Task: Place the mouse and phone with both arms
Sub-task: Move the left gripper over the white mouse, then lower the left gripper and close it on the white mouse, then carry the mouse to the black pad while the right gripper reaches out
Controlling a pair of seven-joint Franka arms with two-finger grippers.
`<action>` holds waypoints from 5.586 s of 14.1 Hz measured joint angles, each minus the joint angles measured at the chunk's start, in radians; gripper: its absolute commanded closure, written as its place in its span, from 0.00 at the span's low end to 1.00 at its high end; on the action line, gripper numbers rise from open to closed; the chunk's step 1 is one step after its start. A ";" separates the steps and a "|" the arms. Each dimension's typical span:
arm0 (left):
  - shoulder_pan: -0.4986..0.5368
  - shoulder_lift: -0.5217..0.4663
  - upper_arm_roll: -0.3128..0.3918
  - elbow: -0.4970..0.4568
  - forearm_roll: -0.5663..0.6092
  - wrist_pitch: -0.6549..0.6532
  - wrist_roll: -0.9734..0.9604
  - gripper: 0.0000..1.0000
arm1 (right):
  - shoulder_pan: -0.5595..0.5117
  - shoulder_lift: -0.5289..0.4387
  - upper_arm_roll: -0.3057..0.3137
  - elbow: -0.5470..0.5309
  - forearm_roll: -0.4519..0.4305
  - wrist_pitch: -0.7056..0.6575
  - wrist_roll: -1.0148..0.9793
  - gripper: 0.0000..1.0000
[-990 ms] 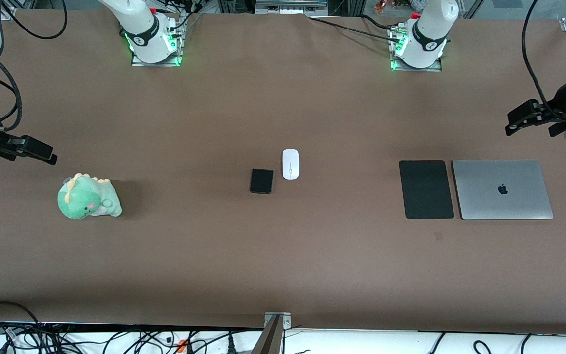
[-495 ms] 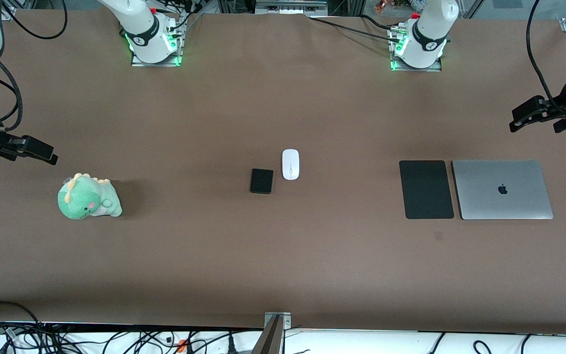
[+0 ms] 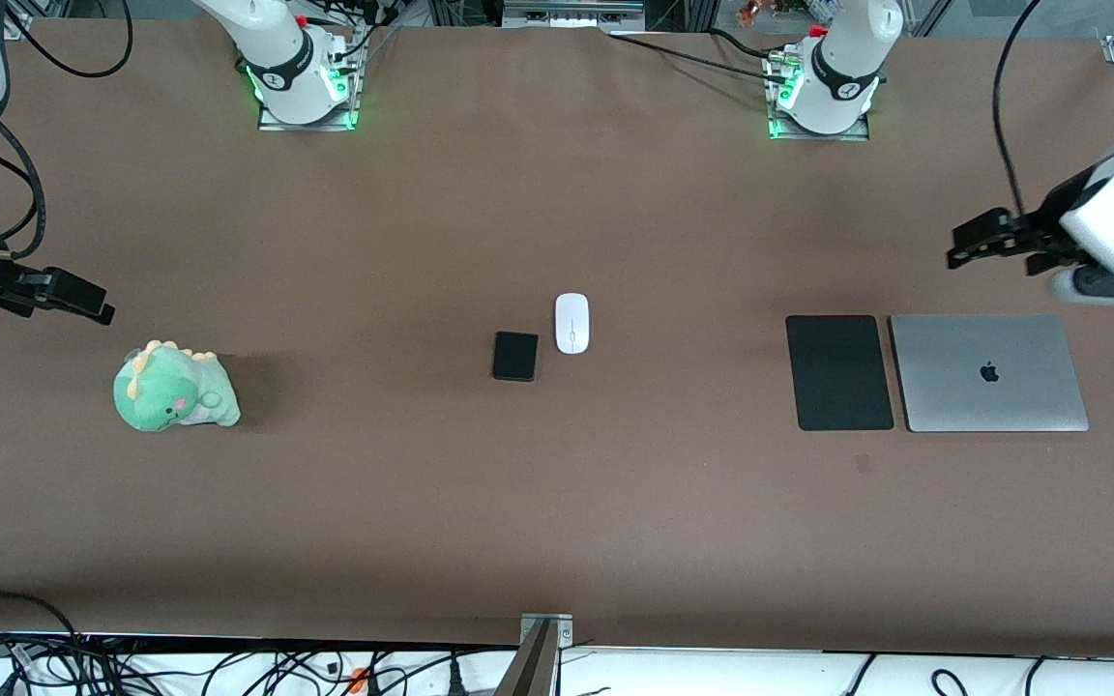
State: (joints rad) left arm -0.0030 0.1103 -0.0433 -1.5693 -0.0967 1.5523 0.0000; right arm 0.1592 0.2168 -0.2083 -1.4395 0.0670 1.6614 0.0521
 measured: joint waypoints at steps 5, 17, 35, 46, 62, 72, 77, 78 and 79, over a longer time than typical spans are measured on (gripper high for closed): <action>-0.163 0.170 -0.013 0.103 -0.027 0.010 -0.021 0.00 | 0.009 0.001 0.004 0.000 0.000 0.000 0.000 0.00; -0.550 0.416 -0.023 -0.009 -0.028 0.462 -0.409 0.00 | 0.020 0.001 0.003 -0.001 0.000 0.000 -0.005 0.00; -0.710 0.589 -0.020 -0.163 -0.028 0.950 -0.672 0.00 | 0.022 0.002 0.003 -0.001 0.000 -0.001 -0.007 0.00; -0.720 0.607 -0.013 -0.163 -0.025 0.977 -0.680 0.15 | 0.023 0.002 0.003 -0.001 0.000 -0.002 -0.008 0.00; -0.584 0.474 0.018 -0.080 -0.023 0.729 -0.642 0.73 | 0.023 0.002 0.003 -0.002 0.000 -0.003 -0.008 0.00; -0.109 0.412 0.030 0.039 0.015 0.245 -0.061 0.73 | 0.074 0.031 0.005 -0.013 0.000 -0.020 0.021 0.00; -0.015 0.446 0.026 -0.044 0.118 0.297 -0.034 0.73 | 0.174 0.067 0.009 -0.013 0.000 -0.006 0.169 0.00; -0.014 0.454 0.026 -0.087 0.121 0.371 -0.034 0.71 | 0.198 0.085 0.010 -0.014 0.001 0.014 0.194 0.00; -0.012 0.461 0.024 -0.139 0.121 0.465 -0.034 0.68 | 0.224 0.106 0.011 -0.015 0.001 0.042 0.219 0.00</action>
State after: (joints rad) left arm -0.0151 0.5709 -0.0197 -1.7087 0.0243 2.0177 -0.0340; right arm 0.3831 0.3233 -0.1976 -1.4540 0.0677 1.7030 0.2711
